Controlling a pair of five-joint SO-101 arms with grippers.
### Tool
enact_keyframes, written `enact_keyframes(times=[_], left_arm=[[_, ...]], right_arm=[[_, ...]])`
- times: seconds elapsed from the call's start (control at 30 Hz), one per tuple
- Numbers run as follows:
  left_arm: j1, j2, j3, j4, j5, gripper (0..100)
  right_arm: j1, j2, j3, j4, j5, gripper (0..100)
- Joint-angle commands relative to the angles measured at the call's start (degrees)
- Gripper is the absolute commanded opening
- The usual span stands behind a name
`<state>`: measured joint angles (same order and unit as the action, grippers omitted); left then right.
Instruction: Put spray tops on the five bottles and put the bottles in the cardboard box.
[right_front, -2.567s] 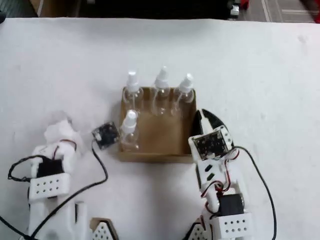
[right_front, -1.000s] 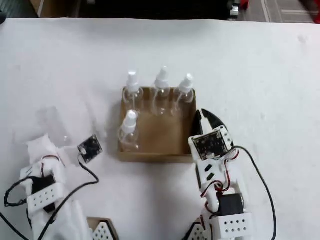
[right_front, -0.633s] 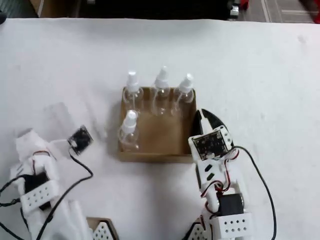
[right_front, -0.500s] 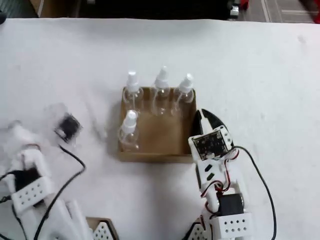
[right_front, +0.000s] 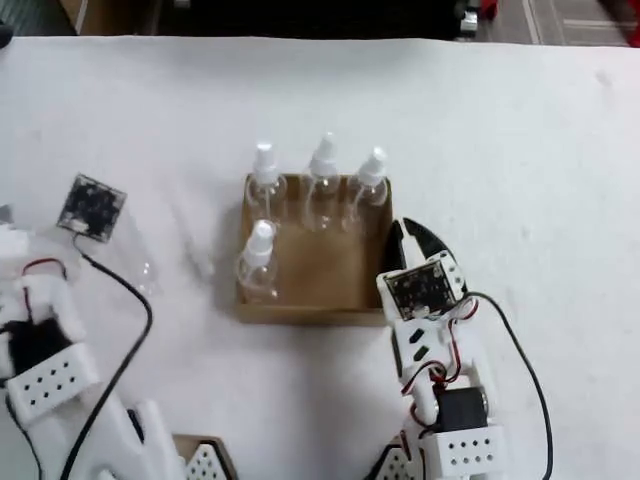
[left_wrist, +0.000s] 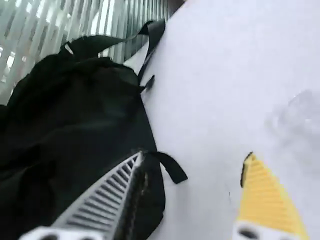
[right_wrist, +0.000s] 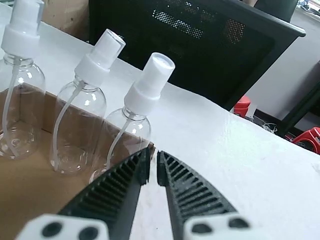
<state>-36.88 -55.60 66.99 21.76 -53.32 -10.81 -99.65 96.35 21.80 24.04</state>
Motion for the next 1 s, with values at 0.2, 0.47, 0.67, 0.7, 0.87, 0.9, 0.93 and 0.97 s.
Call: enact_keyframes(times=[0.2,0.47,0.67,0.7,0.87,0.9,0.93,0.97], left_arm=[[9.4,2.8,8.0,-24.1,14.0,26],[4.8,31.1,-38.0,19.3,22.1,24],[8.4,52.2,-53.4,24.4,21.3,1],[9.1,55.0,-55.0,24.4,21.3,3],[13.4,64.3,-60.0,26.0,21.3,2],[14.5,64.7,-60.1,27.1,20.9,2],[15.7,64.9,-60.1,27.9,20.8,2],[16.7,65.1,-60.0,28.3,20.7,2]], right_arm=[[-1.7,0.0,0.7,1.3,0.7,1.8],[-1.8,0.0,0.7,1.2,0.7,1.8],[-1.8,0.0,0.7,1.2,0.7,1.8],[-1.8,0.0,0.7,1.2,0.7,1.8],[-1.8,0.0,0.7,1.2,0.7,1.8],[-1.8,0.0,0.7,1.1,0.7,1.8],[-1.8,0.0,0.7,1.1,0.7,1.8],[-1.8,0.0,0.7,1.1,0.7,1.8]])
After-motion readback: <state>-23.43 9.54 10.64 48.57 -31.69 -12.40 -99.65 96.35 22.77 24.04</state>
